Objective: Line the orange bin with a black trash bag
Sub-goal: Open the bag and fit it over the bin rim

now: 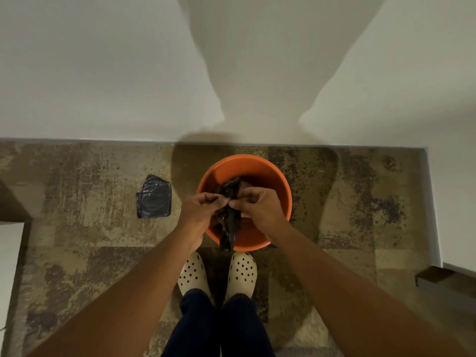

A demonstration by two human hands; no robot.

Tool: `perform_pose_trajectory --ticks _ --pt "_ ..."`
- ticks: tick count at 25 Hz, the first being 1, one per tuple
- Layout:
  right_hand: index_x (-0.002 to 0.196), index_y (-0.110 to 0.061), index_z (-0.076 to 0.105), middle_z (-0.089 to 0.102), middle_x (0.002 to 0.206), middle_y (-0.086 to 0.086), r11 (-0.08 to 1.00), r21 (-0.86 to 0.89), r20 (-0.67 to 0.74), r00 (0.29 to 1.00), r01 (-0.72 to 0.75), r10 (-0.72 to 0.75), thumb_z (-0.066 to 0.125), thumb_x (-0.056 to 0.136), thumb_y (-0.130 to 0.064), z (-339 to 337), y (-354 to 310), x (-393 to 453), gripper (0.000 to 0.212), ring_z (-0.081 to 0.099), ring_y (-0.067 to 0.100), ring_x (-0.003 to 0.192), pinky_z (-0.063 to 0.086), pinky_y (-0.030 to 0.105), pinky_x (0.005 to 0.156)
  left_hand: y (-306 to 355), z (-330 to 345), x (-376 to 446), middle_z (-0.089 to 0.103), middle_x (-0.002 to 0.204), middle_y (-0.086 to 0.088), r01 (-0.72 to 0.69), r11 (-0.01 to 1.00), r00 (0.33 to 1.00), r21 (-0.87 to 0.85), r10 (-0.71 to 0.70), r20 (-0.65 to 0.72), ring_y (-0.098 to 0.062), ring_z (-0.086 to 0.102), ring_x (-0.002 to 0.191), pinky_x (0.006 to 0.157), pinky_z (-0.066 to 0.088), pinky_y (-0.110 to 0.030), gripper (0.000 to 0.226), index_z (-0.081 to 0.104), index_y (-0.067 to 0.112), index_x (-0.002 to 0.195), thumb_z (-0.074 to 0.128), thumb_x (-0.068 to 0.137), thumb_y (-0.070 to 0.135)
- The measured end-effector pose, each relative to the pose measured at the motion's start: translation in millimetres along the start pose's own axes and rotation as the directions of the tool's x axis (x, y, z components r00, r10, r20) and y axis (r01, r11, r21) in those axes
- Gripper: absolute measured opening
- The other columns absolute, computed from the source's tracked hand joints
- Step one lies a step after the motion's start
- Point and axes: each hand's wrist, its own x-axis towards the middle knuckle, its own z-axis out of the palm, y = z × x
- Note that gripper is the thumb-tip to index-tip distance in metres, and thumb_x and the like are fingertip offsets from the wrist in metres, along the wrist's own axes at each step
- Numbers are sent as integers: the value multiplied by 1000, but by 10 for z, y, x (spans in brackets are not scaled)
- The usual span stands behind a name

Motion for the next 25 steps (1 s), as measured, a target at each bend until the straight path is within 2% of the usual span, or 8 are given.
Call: perform_pose_trajectory --ticks 5,11,14,17,19,21,23,25 --pt "94 -24 76 81 80 -12 995 27 -134 986 -93 96 81 91 -8 -214 73 -10 17 77 5 78 57 18 60 45 -267 130 86 92 4 49 997 999 -64 -49 4 -12 82 89 62 64 -22 14 85 21 91 76 96 11" --pt "118 -11 71 76 121 9 929 334 -246 936 -161 251 65 102 -8 -522 254 -86 17 74 24 107 65 29 74 182 -694 335 75 117 -7 -3 985 972 -171 -38 -232 -20 73 106 80 64 -34 20 78 16 107 64 103 3" --pt "116 -11 67 73 120 12 809 571 -244 912 -140 330 59 106 -9 -589 378 -156 13 73 22 98 63 35 81 150 -776 403 74 117 -11 33 948 965 -318 -113 -238 -24 73 108 77 64 -35 21 77 14 107 64 102 -1" --pt "131 -7 63 73 115 15 809 560 -285 874 -181 393 58 106 -9 -666 477 -239 25 71 23 96 60 38 85 67 -773 382 78 115 -11 24 923 954 -384 -136 -267 -25 76 108 72 65 -34 11 75 15 101 70 99 6" --pt "132 -5 63 75 113 14 854 446 -322 843 -266 431 60 105 -9 -742 582 -368 27 71 24 95 59 39 83 -31 -708 295 78 113 -10 29 923 955 -384 -139 -263 -24 77 107 71 64 -33 5 74 14 102 74 98 12" --pt "133 -8 60 71 125 14 914 138 -481 781 -381 398 66 100 -12 -780 666 -511 34 68 25 103 56 40 86 -109 -604 191 79 107 -7 32 947 969 -319 -108 -223 -20 78 98 66 64 -30 9 73 14 104 77 96 16" --pt "140 -16 53 57 141 9 871 -343 -636 769 -352 61 71 91 -19 -700 681 -627 52 55 24 124 46 35 99 -145 -468 92 81 98 -4 8 974 984 -226 -48 -170 -16 81 86 62 64 -29 10 74 13 101 79 95 17" --pt "143 -26 50 50 146 -3 745 -667 -332 888 17 -318 77 85 -36 -492 575 -691 66 44 14 136 36 30 110 -150 -304 -7 84 91 -3 -23 986 993 -167 4 -114 -15 83 79 62 65 -29 7 75 15 94 82 92 17"
